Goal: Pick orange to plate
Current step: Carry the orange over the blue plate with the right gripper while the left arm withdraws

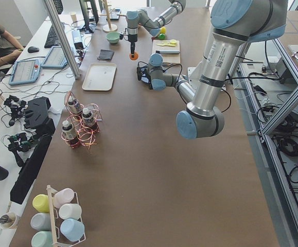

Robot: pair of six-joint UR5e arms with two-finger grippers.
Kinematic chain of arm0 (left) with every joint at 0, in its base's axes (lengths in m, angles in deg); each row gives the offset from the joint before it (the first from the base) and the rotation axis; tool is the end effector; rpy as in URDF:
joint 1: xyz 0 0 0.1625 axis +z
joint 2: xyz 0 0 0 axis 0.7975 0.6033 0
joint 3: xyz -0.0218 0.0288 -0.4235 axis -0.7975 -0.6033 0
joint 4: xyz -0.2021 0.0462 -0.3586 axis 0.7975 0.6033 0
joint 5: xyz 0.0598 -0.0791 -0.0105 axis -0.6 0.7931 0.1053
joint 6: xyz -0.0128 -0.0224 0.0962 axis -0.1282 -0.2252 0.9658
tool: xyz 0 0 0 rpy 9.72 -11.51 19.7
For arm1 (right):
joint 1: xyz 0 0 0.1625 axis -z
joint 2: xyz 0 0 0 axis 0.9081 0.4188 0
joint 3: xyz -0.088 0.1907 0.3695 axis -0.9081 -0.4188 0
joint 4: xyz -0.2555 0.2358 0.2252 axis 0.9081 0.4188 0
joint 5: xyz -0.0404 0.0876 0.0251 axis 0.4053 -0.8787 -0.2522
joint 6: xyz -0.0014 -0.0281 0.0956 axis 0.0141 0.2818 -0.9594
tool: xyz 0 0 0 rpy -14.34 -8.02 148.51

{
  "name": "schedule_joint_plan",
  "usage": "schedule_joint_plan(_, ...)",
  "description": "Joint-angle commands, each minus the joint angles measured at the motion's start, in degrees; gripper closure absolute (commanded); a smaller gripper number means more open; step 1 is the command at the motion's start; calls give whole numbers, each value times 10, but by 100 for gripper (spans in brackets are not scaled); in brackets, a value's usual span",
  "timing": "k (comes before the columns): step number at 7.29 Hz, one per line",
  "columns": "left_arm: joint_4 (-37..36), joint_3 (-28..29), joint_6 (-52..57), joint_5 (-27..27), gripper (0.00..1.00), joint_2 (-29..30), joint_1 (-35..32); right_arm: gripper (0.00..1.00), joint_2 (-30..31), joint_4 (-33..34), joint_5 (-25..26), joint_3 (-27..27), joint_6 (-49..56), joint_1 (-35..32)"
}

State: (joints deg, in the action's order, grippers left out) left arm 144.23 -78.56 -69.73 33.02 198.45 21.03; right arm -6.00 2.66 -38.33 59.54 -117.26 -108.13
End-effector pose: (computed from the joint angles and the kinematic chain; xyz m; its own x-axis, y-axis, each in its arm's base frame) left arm 0.4821 -0.4180 0.2958 0.3462 -0.1264 -0.9296 0.2133 0.9755 -0.0533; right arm -0.4683 -0.5473 0.2915 0.5741 -0.0356 0.8180 -0.0295 0.9975 0.0641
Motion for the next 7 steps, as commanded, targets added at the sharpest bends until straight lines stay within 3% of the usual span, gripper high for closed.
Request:
schedule_joint_plan(1,-1,-10,59,32,4,-34,-48,100,-21,21,52,51,-80,76)
schedule_joint_plan(5,0,-6,134,77,4,-64,-111,100,-49,49,145,44,-125,169)
schedule_joint_plan(7,0,-8,133,76,3,-65,-110,100,-44,50,144,46,-125,171)
